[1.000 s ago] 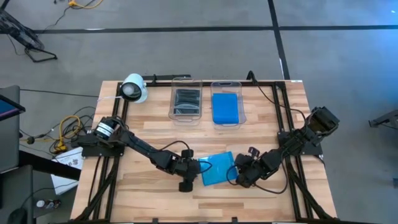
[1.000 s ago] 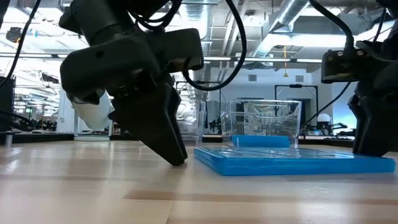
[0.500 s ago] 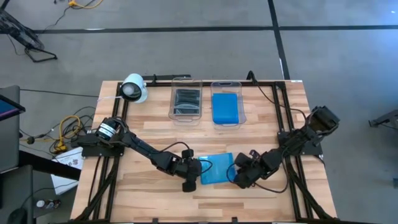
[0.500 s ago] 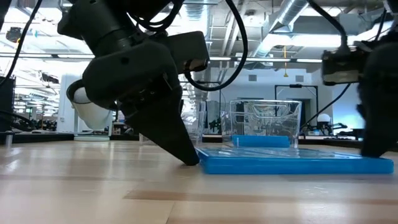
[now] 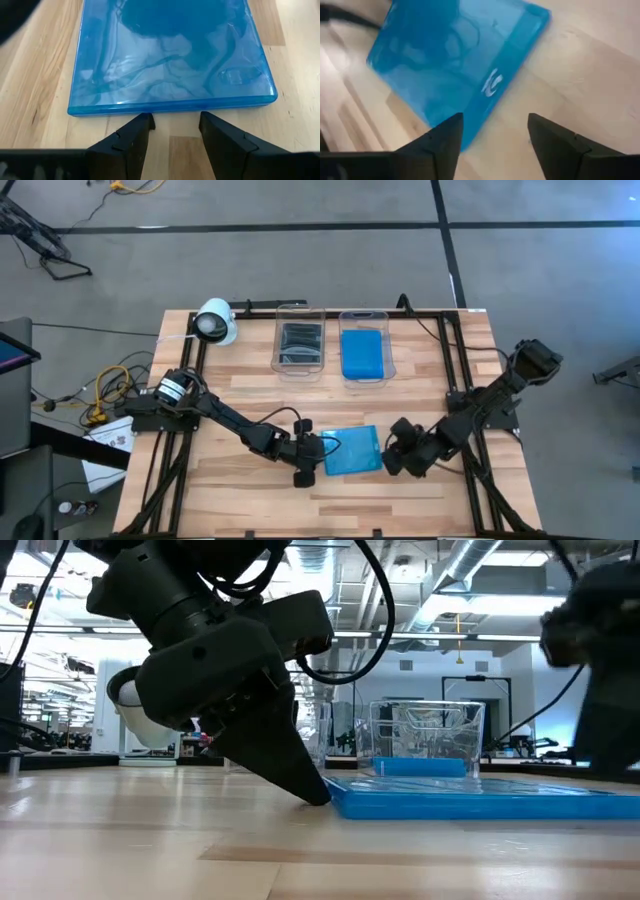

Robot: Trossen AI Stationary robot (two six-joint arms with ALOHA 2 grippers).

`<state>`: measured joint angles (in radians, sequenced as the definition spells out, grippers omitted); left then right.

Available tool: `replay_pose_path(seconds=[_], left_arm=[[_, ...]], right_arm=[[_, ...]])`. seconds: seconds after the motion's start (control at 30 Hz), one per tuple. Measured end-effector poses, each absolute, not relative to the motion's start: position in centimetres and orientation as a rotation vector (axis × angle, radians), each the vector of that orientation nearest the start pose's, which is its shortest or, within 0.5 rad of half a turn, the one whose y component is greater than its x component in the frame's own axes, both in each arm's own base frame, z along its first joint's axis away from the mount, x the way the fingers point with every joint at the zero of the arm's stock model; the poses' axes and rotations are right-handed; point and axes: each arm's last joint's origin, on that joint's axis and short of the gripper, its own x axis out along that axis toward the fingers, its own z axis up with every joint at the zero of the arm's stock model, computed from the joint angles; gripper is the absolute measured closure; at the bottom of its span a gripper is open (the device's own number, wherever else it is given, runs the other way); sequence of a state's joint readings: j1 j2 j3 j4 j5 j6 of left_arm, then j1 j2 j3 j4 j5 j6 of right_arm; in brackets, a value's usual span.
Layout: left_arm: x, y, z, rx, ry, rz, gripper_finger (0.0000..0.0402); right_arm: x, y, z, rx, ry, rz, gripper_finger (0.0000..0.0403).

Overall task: Pick & place jewel cases by type
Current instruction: Put the blue CD case into the right transparent bin

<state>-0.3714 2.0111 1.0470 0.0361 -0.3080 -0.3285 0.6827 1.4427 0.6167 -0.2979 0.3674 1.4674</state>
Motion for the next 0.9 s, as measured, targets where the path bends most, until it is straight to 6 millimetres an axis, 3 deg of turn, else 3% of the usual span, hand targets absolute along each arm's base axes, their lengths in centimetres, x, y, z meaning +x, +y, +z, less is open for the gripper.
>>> replay_pose_path(seconds=[0.13, 0.33, 0.73, 0.9], left_arm=[[35.6, -12.9, 9.9, 0.005, 0.866, 0.083, 0.0228], [35.6, -12.9, 9.9, 0.013, 0.862, 0.097, 0.0228], [35.6, -12.8, 9.4, 0.012, 0.867, 0.129, 0.0228], [35.5, -12.9, 9.1, -0.01, 0.889, 0.126, 0.0228]], right_arm=[[17.9, 12.9, 12.0, 0.898, 0.866, -0.464, 0.0164], [17.1, 12.0, 10.9, 0.971, 0.8, -0.495, 0.0154], [20.2, 10.7, 9.8, 1.004, 0.733, -0.42, 0.0154], [20.4, 10.6, 9.8, 1.001, 0.724, -0.402, 0.0154]])
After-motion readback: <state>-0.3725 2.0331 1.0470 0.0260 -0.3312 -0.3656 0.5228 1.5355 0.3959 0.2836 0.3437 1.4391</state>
